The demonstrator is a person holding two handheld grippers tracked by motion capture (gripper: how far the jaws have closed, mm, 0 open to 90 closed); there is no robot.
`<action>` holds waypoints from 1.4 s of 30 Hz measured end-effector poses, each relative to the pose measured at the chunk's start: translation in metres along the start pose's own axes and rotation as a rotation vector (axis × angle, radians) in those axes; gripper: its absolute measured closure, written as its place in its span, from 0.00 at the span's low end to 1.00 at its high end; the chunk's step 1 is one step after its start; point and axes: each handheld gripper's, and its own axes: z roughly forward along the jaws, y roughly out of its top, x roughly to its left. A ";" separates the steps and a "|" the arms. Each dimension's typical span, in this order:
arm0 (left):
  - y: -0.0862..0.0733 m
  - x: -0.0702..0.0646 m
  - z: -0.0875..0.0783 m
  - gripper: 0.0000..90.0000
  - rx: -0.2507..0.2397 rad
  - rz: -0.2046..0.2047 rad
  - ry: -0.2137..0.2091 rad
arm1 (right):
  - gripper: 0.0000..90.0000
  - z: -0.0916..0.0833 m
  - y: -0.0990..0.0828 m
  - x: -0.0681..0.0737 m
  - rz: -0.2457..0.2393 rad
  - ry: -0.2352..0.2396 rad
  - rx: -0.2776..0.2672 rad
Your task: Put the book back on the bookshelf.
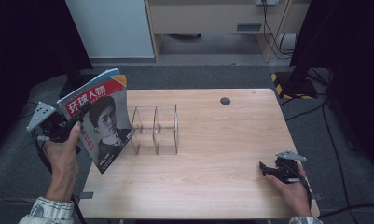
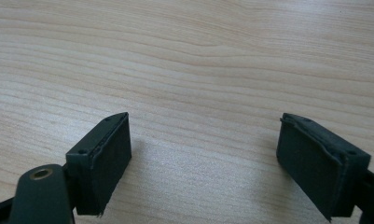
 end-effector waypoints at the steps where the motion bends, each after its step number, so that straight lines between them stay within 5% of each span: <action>1: -0.001 0.000 0.001 0.96 0.002 0.006 0.005 | 0.20 0.000 0.000 0.000 0.000 0.000 0.000; 22: -0.014 -0.002 0.027 0.96 -0.026 0.056 0.052 | 0.20 -0.001 -0.001 0.000 -0.001 0.001 -0.001; 42: -0.034 -0.008 0.027 0.96 -0.085 0.029 0.027 | 0.20 -0.003 -0.002 0.000 0.004 0.000 0.001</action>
